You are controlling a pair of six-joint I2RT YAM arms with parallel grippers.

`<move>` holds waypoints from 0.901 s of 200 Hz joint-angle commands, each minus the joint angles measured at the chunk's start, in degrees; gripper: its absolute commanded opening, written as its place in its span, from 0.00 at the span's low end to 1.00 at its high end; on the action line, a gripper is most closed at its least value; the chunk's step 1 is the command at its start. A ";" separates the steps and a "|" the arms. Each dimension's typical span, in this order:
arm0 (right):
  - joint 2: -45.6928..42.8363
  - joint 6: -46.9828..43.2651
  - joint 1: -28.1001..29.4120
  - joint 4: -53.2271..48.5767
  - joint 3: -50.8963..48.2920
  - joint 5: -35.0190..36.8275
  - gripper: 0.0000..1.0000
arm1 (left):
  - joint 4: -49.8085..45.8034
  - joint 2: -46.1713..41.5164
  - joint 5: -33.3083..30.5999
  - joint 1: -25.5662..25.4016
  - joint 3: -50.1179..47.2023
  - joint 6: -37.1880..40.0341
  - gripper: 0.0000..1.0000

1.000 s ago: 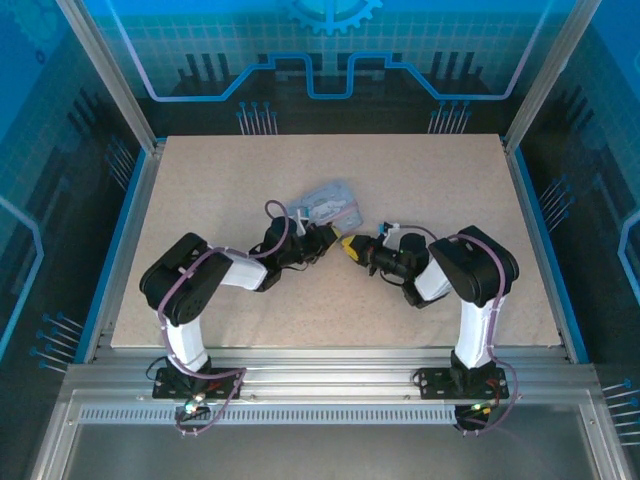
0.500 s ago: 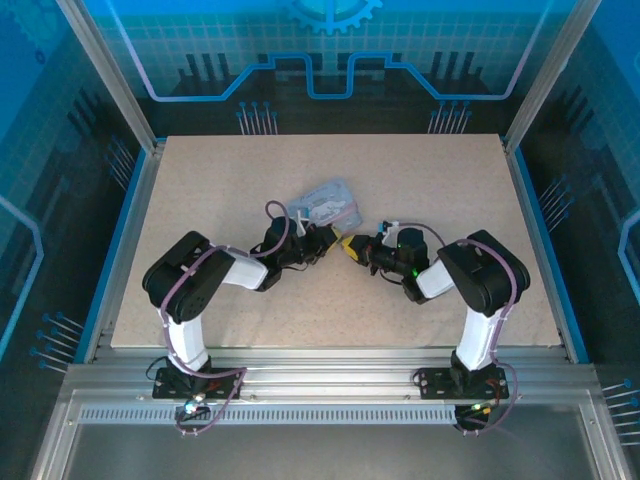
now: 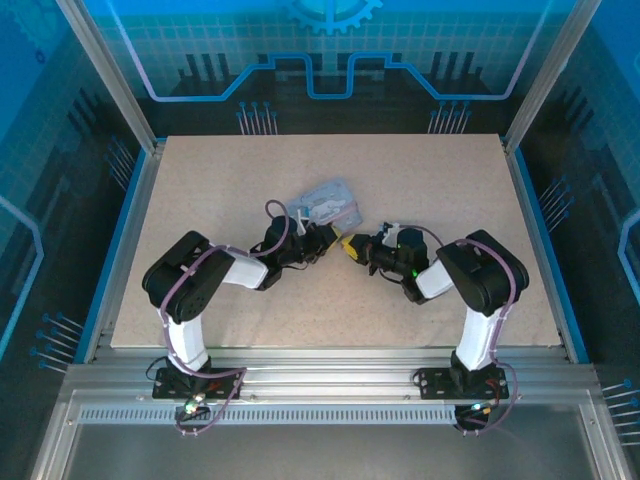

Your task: Unlock the padlock with the key

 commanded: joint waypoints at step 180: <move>-32.59 -52.20 0.40 -76.07 7.23 9.60 0.29 | -18.35 -5.58 8.46 -2.40 3.51 8.10 0.04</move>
